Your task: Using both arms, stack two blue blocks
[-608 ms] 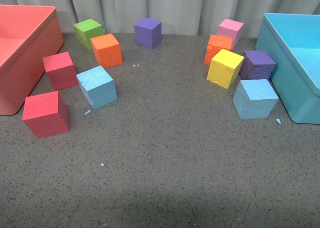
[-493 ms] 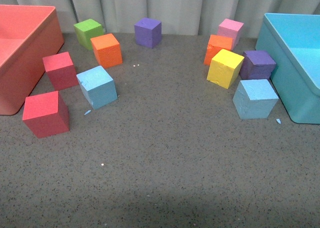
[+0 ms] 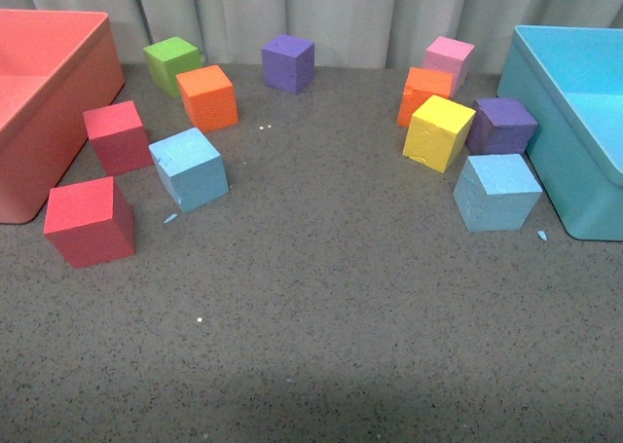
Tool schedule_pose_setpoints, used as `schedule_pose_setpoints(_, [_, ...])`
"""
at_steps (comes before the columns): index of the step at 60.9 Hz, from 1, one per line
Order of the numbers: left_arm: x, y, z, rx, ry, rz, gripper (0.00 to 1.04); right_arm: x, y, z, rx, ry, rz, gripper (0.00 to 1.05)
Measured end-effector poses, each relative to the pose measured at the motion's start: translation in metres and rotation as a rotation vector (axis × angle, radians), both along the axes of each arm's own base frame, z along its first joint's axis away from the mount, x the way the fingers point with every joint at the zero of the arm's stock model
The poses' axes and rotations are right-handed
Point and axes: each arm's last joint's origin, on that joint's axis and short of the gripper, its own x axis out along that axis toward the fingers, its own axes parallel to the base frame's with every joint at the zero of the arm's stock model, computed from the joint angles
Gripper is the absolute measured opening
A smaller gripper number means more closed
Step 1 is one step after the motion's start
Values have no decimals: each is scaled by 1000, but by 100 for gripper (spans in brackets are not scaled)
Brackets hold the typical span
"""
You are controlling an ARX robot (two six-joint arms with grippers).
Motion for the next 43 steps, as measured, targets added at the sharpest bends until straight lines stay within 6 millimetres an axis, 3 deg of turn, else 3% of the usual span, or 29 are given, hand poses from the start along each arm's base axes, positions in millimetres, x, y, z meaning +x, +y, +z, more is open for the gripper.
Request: schedule_pose_setpoints(43, [0,0,0,0,0,0,98,0,0,0,0,0,0,95])
